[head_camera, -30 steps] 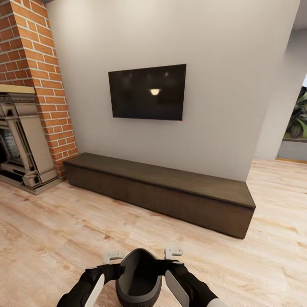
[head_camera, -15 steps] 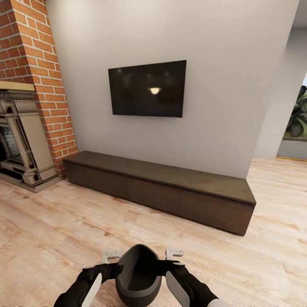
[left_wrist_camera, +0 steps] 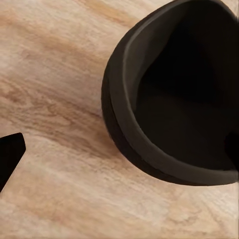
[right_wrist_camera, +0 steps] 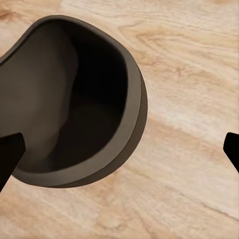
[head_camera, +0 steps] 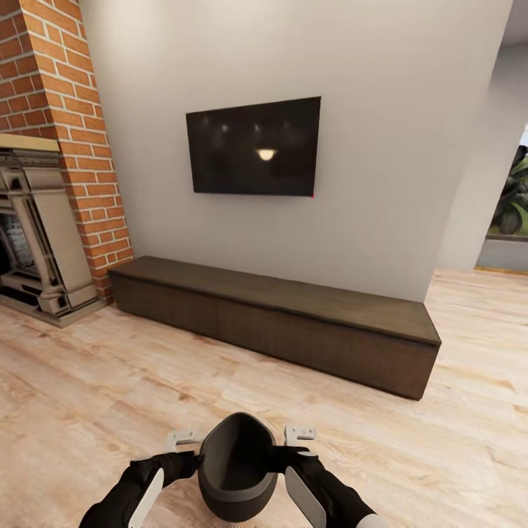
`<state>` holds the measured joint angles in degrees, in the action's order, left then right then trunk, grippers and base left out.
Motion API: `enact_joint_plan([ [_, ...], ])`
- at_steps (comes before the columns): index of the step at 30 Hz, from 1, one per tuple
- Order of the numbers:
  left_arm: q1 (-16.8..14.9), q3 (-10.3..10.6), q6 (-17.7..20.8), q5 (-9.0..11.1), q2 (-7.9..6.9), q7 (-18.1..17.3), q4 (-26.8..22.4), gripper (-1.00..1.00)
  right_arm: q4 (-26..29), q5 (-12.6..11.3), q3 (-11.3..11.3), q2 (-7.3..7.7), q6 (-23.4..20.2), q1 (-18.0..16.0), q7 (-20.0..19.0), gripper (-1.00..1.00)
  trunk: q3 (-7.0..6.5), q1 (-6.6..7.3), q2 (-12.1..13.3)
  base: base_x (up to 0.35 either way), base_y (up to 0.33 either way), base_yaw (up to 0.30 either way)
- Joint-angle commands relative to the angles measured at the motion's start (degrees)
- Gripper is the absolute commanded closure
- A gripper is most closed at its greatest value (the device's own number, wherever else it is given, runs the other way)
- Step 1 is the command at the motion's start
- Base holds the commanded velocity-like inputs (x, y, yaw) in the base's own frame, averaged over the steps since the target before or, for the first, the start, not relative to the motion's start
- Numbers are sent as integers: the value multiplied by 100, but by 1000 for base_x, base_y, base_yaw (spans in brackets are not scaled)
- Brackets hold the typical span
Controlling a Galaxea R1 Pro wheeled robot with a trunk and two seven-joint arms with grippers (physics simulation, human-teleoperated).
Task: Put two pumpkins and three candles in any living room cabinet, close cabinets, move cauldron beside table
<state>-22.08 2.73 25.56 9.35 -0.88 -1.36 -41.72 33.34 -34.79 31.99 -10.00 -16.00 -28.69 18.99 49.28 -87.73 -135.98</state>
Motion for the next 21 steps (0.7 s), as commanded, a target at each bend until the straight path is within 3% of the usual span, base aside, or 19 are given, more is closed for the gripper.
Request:
enact_joint_plan([
  [1,-2,24,31,94,-28,-106,-9,-100,6,-28,17,0,-18,-5,44,-100,25,-21,-44,0,0,0],
  [7,-7,26,34,142,-67,-472,-11,-100,6,-28,17,0,-17,-5,44,-100,132,-153,-285,0,0,0],
  [18,-7,27,28,154,-59,-497,-11,-100,6,-28,21,0,-12,-5,42,-100,330,-395,-726,0,0,0],
  [21,-7,29,28,155,-56,-497,-11,-100,12,-28,33,0,-7,-5,2,-100,396,-403,-730,0,0,0],
])
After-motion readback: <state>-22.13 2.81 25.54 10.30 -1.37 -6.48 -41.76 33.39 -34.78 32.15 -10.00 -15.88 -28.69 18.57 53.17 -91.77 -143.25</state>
